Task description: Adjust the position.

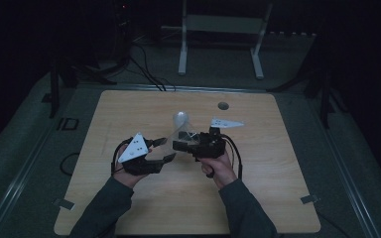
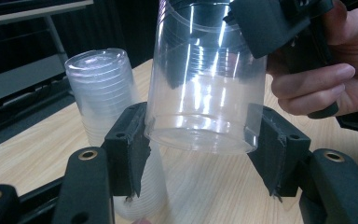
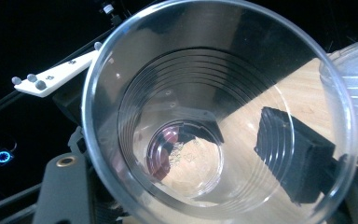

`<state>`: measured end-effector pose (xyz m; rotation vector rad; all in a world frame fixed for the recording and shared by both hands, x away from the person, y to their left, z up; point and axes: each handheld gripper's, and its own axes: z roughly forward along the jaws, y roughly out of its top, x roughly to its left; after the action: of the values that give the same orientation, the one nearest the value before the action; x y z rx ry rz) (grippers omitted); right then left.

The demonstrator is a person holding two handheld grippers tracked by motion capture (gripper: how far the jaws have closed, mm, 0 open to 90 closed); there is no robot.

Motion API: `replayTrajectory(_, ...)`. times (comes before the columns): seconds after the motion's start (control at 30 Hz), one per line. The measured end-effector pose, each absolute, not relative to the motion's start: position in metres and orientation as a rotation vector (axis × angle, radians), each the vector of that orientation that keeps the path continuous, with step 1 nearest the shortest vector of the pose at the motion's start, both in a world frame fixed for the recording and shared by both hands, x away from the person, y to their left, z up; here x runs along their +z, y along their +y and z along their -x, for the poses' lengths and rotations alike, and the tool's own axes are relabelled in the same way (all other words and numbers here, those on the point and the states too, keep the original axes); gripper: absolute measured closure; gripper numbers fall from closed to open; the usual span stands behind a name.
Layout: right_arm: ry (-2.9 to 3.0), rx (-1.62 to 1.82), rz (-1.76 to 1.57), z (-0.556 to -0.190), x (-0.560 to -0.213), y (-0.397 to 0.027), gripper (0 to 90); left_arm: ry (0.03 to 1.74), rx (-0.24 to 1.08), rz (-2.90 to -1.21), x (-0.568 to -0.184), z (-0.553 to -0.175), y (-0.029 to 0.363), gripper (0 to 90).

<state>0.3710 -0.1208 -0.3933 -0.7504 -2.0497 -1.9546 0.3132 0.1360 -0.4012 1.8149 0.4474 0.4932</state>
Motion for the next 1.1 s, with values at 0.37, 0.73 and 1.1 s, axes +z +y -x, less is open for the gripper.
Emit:
replayTrajectory(0.37,-2.112,-1.94,0.755,-0.37,-0.391,-0.122,32.3,0.455,0.419,-1.883,-0.399,-0.316,0.133,29.6)
replayTrajectory(0.73,-2.291,-1.889,0.753,-0.366,-0.386,-0.121,32.2,0.497,0.304,-1.957,-0.4,-0.326,0.132,26.7)
replayTrajectory(1.1,-2.491,-1.776,0.739,-0.359,-0.383,-0.111,32.0,0.507,0.276,-2.01,-0.402,-0.331,0.131,26.9)
